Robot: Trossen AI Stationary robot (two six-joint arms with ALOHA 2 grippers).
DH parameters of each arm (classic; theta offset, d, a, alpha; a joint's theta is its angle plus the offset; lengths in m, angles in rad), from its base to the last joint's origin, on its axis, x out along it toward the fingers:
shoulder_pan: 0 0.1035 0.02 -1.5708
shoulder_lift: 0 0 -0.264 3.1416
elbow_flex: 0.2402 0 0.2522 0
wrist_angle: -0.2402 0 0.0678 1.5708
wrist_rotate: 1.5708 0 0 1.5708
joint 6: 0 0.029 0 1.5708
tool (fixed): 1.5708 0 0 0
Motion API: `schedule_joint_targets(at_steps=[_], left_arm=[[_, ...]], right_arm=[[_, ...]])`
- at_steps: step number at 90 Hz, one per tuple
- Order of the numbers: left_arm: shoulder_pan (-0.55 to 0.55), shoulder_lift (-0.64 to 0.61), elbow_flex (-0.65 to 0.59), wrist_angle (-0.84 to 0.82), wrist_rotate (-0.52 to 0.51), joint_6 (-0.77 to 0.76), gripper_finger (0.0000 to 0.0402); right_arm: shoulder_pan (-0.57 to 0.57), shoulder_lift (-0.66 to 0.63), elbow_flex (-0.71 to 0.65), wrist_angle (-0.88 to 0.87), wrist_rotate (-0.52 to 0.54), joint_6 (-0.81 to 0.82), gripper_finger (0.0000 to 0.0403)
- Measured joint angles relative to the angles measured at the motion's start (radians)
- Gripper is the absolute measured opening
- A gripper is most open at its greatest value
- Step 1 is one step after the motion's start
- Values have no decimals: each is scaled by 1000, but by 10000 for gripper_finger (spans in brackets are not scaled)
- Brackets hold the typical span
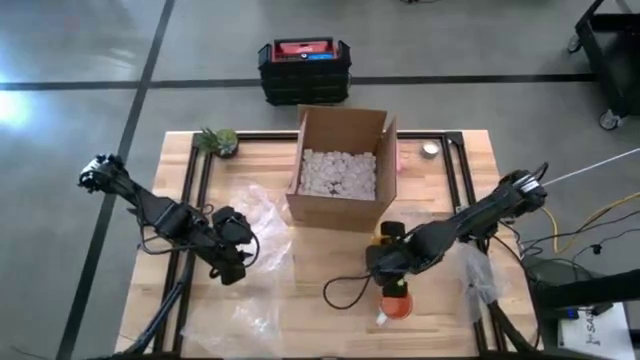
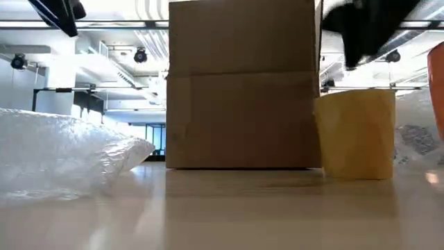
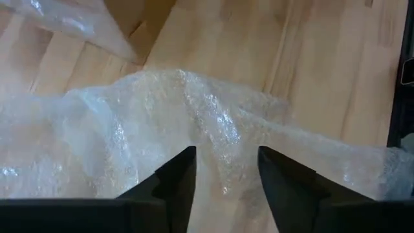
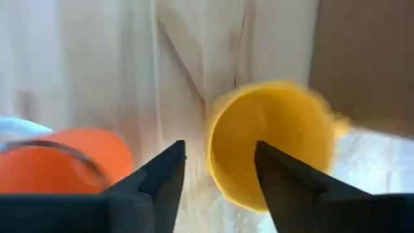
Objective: Wrap mug
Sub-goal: Wrap the yellow mug with bubble wrap
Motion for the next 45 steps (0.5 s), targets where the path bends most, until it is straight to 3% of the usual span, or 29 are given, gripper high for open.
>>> schedule_joint_targets(at_steps=[14,30,45], left_arm=[[-57,6,-90,-34,191,-207,188],[-200,6,-268,-16,281,-497,178],[-306,5,-441,229,312,-686,154]], right_arm=[[9,-14,1,188,0,16,212],[19,68,-12,399,-3,-114,219],[18,172,-13,605,-1,-260,212]])
